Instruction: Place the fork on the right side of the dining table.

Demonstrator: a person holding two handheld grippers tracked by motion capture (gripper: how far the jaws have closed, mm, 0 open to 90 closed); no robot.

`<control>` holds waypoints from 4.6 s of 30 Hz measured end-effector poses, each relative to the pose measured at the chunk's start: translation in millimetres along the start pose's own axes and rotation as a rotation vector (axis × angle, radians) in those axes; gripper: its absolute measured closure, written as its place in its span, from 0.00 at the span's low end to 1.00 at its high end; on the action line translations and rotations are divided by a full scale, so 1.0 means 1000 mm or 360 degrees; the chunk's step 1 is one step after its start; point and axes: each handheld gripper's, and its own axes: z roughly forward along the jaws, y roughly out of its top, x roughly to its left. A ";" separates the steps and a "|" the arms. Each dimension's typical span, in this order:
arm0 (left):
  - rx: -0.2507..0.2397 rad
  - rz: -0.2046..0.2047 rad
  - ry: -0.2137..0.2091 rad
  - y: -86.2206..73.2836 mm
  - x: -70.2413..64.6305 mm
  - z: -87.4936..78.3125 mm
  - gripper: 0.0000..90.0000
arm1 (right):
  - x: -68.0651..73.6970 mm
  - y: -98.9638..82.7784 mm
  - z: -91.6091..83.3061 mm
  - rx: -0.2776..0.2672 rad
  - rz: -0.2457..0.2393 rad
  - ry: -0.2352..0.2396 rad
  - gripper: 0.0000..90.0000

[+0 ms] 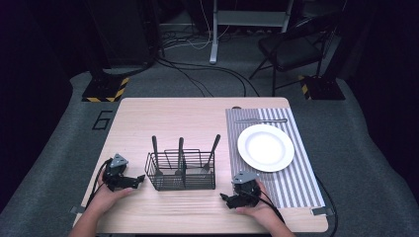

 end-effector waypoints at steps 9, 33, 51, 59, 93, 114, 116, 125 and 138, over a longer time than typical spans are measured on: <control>-0.0001 -0.0001 0.0000 0.000 0.000 0.000 0.00 | 0.000 0.000 -0.001 -0.0006 0.0023 -0.0009 0.18; -0.0001 -0.0002 0.0001 0.000 0.000 0.000 0.00 | 0.006 0.033 -0.038 -0.0129 0.0068 0.0010 0.39; -0.0001 -0.0001 0.0001 0.000 0.000 0.000 0.00 | -0.007 0.066 -0.060 -0.0178 0.0126 0.0043 0.50; -0.0001 -0.0002 0.0001 0.000 0.000 0.000 0.00 | -0.015 0.081 -0.072 -0.0185 0.0119 0.0045 0.55; -0.0001 -0.0001 0.0001 0.000 0.000 0.000 0.00 | -0.034 0.136 -0.080 -0.0262 0.0138 0.0046 0.62; -0.0001 0.0009 0.0002 0.000 0.000 0.000 0.00 | -0.035 0.160 -0.065 -0.0265 0.0169 0.0064 0.73; -0.0001 0.0010 0.0002 0.000 0.000 0.000 0.00 | -0.035 0.163 -0.064 -0.0266 0.0169 0.0062 0.76; 0.0000 0.0010 0.0002 0.000 0.000 0.000 0.00 | -0.037 0.164 -0.064 -0.0291 0.0186 0.0062 0.83; -0.0001 0.0010 0.0002 0.000 0.000 0.000 0.00 | -0.028 0.174 -0.069 -0.0315 0.0156 0.0140 0.93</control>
